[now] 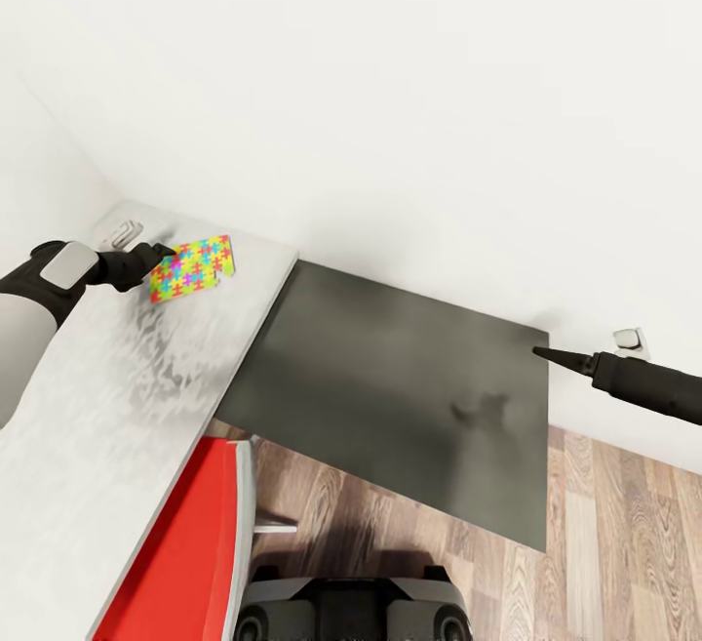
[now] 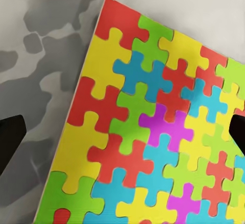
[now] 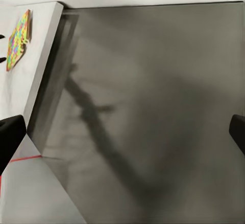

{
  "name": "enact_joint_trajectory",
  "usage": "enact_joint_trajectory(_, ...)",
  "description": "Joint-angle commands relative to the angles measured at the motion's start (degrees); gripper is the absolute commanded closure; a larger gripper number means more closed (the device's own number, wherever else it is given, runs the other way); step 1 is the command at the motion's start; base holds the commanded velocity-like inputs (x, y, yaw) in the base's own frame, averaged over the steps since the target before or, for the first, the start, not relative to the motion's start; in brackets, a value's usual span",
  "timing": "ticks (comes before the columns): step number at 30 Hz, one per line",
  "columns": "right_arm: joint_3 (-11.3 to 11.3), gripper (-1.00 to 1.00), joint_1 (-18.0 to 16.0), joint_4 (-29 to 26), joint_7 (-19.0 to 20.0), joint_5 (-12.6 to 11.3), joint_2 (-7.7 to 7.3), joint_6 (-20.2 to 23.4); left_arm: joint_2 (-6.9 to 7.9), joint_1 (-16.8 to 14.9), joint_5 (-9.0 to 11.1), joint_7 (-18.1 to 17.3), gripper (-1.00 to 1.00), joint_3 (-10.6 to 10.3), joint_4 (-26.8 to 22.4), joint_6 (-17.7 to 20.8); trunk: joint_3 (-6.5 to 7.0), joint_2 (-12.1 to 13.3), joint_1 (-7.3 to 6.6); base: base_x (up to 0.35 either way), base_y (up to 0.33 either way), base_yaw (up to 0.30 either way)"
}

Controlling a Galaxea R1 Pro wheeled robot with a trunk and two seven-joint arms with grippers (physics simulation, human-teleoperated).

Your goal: Put all the toys in the child's room - the three board games (two on the bed and one on the table), the two jigsaw puzzles on the table, and the tennis ball on the table - inside the toy box on the table in the child's room.

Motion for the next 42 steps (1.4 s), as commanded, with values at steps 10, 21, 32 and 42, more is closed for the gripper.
enact_joint_trajectory(10,-0.1,-1.00,0.0,0.0,0.5,0.4,0.14,0.2,0.04,-0.2,0.7,0.4,-1.00,-0.4,-0.5,0.2,-0.64,-0.1,0.03,0.000,0.000,0.000)
enact_joint_trajectory(21,-0.2,-1.00,0.0,0.0,0.5,0.4,0.22,0.2,0.04,-0.1,0.7,0.4,-1.00,-0.5,-0.9,0.3,-0.79,-0.1,0.03,0.000,0.000,-0.015)
enact_joint_trajectory(32,-0.1,-1.00,0.0,0.0,0.5,0.4,0.24,0.2,-0.04,0.0,0.8,0.4,-1.00,-0.6,-1.0,0.3,-0.81,-0.1,0.03,0.000,0.000,-0.179)
enact_joint_trajectory(42,-0.1,-1.00,0.0,0.0,0.5,0.4,0.31,0.2,-0.05,0.0,0.7,0.4,-1.00,-0.6,-1.0,0.3,-0.82,-0.1,0.03,0.000,0.000,-0.157)
